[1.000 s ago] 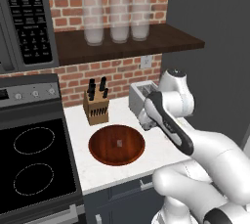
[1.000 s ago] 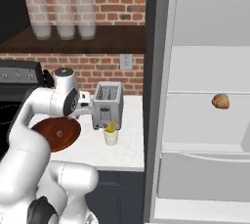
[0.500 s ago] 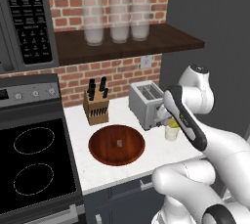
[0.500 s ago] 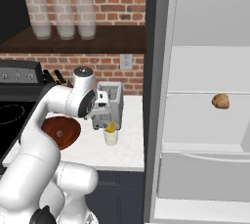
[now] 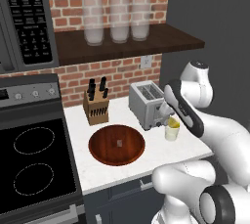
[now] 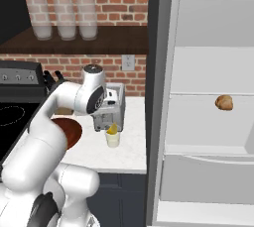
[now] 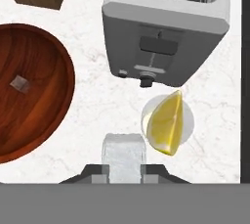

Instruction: Grab a lemon wedge from the fridge and one ice cube from the ice bowl, and put them in the glass of lemonade.

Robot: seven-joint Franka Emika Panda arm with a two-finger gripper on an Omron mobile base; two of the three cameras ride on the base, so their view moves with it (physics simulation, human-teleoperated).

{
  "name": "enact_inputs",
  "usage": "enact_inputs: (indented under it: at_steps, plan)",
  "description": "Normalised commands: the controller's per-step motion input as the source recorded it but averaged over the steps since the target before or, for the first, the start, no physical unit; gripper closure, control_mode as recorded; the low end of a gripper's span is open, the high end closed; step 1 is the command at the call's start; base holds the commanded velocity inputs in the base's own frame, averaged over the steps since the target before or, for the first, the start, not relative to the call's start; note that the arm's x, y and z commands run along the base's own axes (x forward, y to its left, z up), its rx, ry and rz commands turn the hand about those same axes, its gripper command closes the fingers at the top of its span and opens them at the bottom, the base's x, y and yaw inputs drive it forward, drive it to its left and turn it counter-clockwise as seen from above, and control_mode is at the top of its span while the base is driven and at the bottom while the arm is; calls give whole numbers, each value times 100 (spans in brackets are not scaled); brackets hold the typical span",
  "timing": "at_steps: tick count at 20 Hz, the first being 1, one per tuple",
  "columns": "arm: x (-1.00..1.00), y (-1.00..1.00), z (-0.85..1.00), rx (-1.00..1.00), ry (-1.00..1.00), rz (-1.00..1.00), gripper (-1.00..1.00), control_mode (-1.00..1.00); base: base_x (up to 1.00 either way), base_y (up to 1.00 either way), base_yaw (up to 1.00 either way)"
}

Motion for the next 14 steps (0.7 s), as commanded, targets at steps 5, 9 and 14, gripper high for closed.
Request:
enact_inputs:
  at_steps: [5,9,14]
  plan:
    - [7,-45,0,0,7,-9,100,-100,0,0,0]
    - [7,-18,0,0,3,-5,100,-100,0,0,0]
    - [5,1,0,0,1,0,100,-100,0,0,0]
